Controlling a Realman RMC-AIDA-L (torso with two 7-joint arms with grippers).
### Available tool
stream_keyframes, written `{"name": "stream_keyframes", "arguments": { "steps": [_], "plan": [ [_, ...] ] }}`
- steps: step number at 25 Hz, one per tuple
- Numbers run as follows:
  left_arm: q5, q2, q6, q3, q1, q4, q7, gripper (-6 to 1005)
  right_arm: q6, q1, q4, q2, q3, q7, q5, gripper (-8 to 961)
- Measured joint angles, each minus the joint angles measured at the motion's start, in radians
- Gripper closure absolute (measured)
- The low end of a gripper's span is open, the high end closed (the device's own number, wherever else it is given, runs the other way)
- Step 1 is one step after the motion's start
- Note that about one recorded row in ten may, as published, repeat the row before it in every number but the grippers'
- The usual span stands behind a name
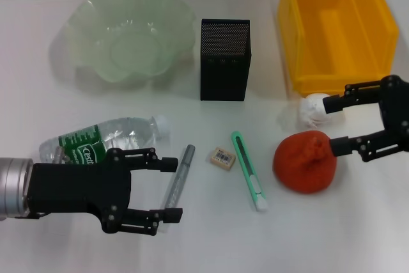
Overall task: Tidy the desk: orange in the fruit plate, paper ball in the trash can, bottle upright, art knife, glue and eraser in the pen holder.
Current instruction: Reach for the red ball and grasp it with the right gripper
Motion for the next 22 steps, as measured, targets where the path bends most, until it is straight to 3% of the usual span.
{"name": "stream_keyframes", "arguments": {
  "steps": [5, 12, 19, 22],
  "plan": [
    [0.000, -0.001, 0.001, -0.007, 0.000, 0.000, -0.002, 214, -0.018, 0.071, -0.071, -0.006, -0.008, 0.081, -0.090, 140],
    [-0.001, -0.001, 0.000, -0.008, 0.000, 0.000, -0.016, 217, -0.015, 0.147, -0.141, -0.010, -0.105, 0.175, -0.192, 140],
    [0.001, -0.001, -0.002, -0.022, -0.002, 0.000, -0.026, 219, -0.008, 0.221, -0.189, -0.003, -0.204, 0.240, -0.307, 139],
    [0.001, -0.002, -0.005, -0.023, -0.002, 0.000, -0.026, 220, -0.001, 0.264, -0.190, 0.010, -0.264, 0.254, -0.372, 139]
  ]
}}
